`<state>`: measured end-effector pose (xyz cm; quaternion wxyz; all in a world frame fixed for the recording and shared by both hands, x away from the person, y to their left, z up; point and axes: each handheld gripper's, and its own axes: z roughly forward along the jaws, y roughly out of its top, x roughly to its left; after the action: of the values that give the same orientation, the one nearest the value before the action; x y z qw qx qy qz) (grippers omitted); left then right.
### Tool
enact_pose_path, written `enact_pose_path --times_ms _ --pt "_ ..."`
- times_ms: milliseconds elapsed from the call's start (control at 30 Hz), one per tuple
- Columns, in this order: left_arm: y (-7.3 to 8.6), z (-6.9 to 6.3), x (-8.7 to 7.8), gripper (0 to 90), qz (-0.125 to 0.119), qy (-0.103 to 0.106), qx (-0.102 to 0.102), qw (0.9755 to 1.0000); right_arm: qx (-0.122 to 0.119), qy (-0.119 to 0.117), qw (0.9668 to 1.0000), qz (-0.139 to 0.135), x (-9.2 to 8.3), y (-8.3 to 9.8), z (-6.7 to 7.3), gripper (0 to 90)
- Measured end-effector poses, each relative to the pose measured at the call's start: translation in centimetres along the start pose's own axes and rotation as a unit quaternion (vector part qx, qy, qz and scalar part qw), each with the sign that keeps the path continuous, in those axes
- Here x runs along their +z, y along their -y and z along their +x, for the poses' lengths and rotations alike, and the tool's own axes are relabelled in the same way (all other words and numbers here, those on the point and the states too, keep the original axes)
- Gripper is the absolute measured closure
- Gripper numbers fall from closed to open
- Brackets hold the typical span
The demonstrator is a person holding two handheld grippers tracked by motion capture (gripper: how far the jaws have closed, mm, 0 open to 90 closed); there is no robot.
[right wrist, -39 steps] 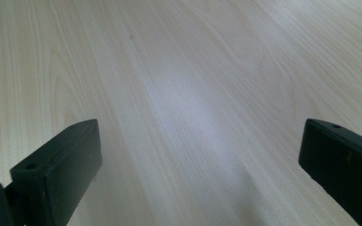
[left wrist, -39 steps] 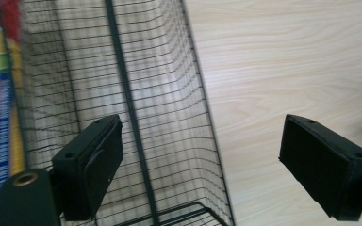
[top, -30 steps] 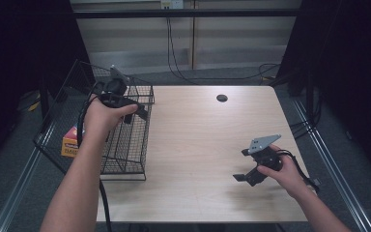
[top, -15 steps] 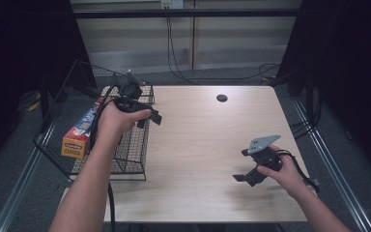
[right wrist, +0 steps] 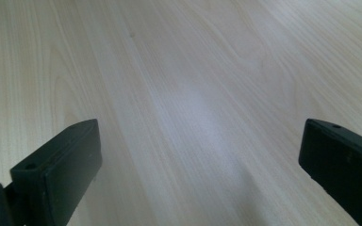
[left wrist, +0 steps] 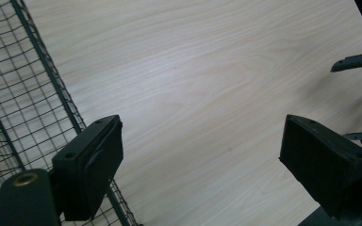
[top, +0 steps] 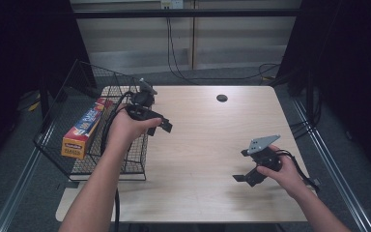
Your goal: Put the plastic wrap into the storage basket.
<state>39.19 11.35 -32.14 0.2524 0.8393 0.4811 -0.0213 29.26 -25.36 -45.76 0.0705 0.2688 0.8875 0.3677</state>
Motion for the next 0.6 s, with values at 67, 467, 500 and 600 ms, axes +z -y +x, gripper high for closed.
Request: enact_pose_path --times_ms 67,467,500,600 --pt "0.1 -0.3 0.4 13.9 0.001 0.008 0.003 1.0000 0.000 -0.001 1.0000 0.000 0.0 0.0 0.0 0.0" --pt "0.8 -2.2 2.6 13.2 0.022 0.031 0.041 0.9985 -0.001 -0.001 1.0000 -0.001 0.1 0.0 0.0 0.0" --pt "0.9 -2.3 2.8 13.3 0.024 0.033 0.045 0.9982 0.000 -0.002 1.0000 -0.001 0.0 0.0 0.0 0.0" --pt "1.2 -2.5 3.3 13.3 0.024 0.037 0.047 0.9979 0.002 -0.003 1.0000 -0.001 0.0 0.0 0.0 0.0"
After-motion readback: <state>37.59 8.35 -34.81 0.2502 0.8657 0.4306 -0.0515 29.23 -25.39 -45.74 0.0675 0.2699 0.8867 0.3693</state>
